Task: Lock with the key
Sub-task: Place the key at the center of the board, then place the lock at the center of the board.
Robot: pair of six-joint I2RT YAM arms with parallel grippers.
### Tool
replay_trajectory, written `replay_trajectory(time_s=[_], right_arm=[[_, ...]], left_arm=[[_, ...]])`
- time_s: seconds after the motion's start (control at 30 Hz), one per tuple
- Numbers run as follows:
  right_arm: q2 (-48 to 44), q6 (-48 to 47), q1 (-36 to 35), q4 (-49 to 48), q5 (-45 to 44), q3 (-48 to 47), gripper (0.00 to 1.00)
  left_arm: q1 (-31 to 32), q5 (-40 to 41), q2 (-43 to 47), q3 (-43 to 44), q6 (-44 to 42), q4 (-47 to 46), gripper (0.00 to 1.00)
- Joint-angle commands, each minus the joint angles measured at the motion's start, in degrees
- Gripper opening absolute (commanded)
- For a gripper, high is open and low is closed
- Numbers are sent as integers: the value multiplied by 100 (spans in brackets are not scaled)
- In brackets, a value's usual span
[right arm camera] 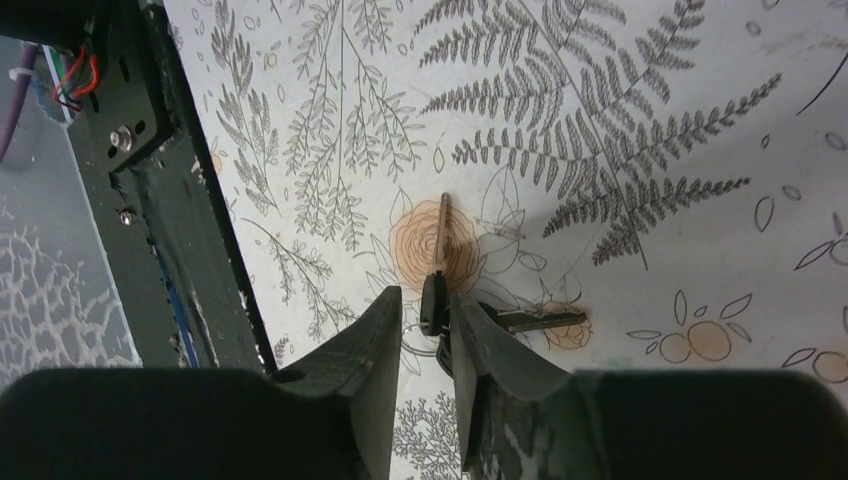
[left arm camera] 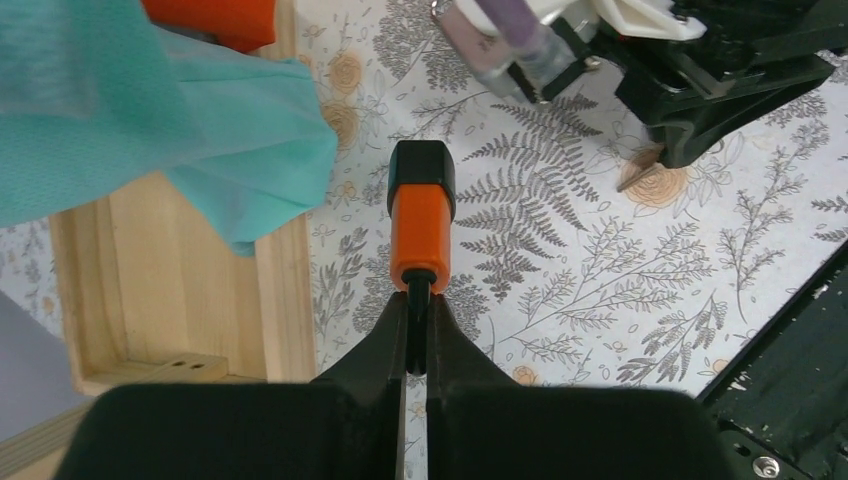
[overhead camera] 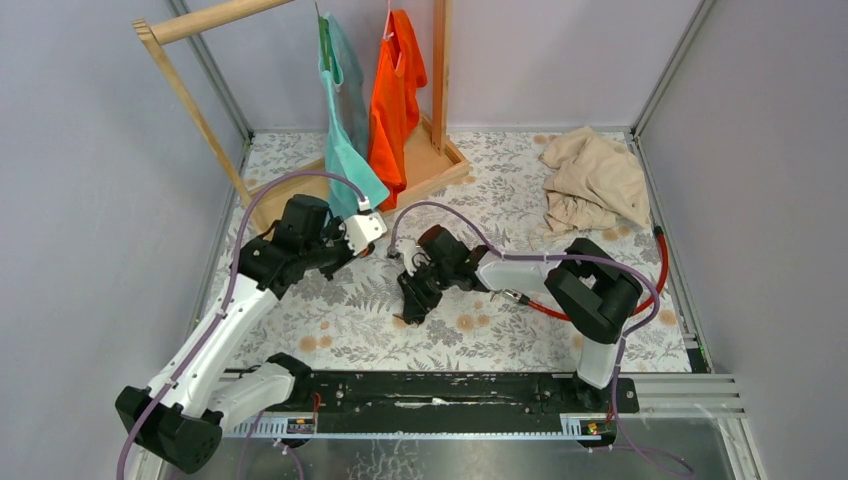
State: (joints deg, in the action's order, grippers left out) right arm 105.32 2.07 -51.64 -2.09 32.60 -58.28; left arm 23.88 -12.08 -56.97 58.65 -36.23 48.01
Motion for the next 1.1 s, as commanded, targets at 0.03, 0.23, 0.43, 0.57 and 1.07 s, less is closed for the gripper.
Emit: replay_trajectory(time_s=[0.03, 0.23, 0.43, 0.57, 1.07], right_arm=[[-203, -101, -4, 10, -53, -327, 38], [-1042, -796, 197, 278, -429, -31, 64], [-1880, -1588, 627, 653, -1021, 279, 74], [-2344, -1877, 970, 999, -1384, 403, 76], [-3396, -2096, 1531, 1533, -2099, 863, 81]], left_arm=[[-51, -485, -30, -153, -28, -423, 0], [-50, -1158, -499, -400, -212, -426, 0], [-50, -1607, -1239, -430, -101, -685, 0], [-49, -1793, -1693, -544, 220, -1168, 1], [-51, -1821, -3486, -360, 1515, -1848, 7]])
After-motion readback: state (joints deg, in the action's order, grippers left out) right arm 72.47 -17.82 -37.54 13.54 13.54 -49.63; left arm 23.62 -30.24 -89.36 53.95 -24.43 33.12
